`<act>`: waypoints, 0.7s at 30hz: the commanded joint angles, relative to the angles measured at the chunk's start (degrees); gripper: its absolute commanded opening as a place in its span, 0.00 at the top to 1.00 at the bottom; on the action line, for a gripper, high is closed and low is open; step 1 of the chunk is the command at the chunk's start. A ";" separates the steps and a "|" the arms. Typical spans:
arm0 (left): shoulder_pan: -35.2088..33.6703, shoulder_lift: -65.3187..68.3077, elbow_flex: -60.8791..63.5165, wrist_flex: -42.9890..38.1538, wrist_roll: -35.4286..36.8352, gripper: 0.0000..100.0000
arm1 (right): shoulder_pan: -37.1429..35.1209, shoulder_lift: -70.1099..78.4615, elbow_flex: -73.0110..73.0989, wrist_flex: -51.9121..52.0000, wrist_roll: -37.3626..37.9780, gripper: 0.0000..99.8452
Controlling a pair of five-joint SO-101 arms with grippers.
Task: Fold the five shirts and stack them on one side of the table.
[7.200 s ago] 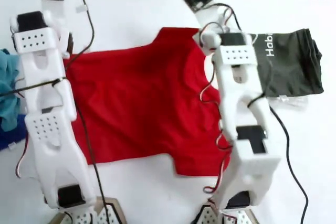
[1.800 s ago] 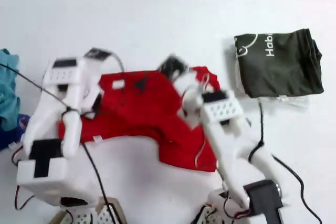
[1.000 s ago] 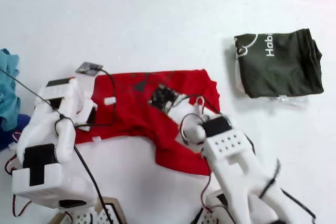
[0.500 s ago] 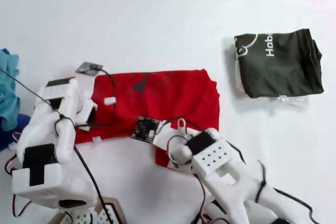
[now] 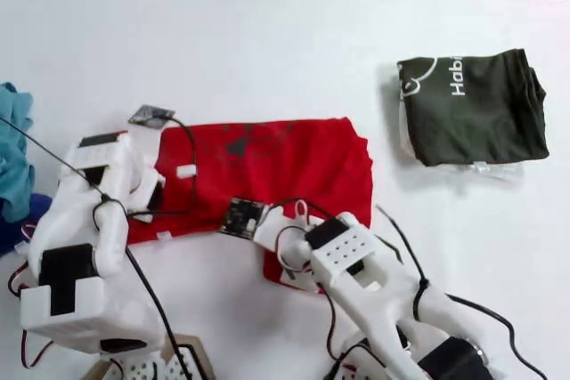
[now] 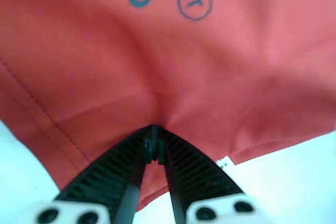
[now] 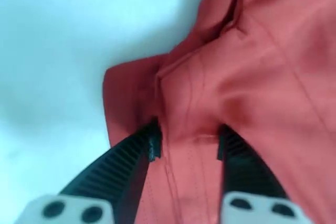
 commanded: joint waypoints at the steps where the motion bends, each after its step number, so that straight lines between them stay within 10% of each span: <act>1: -1.32 0.62 0.22 -2.02 -0.44 0.97 | -0.04 0.66 -2.11 -0.22 0.53 0.92; 21: -1.32 0.62 0.22 -2.02 -0.44 0.97 | -0.66 -0.66 -13.45 18.95 0.44 0.98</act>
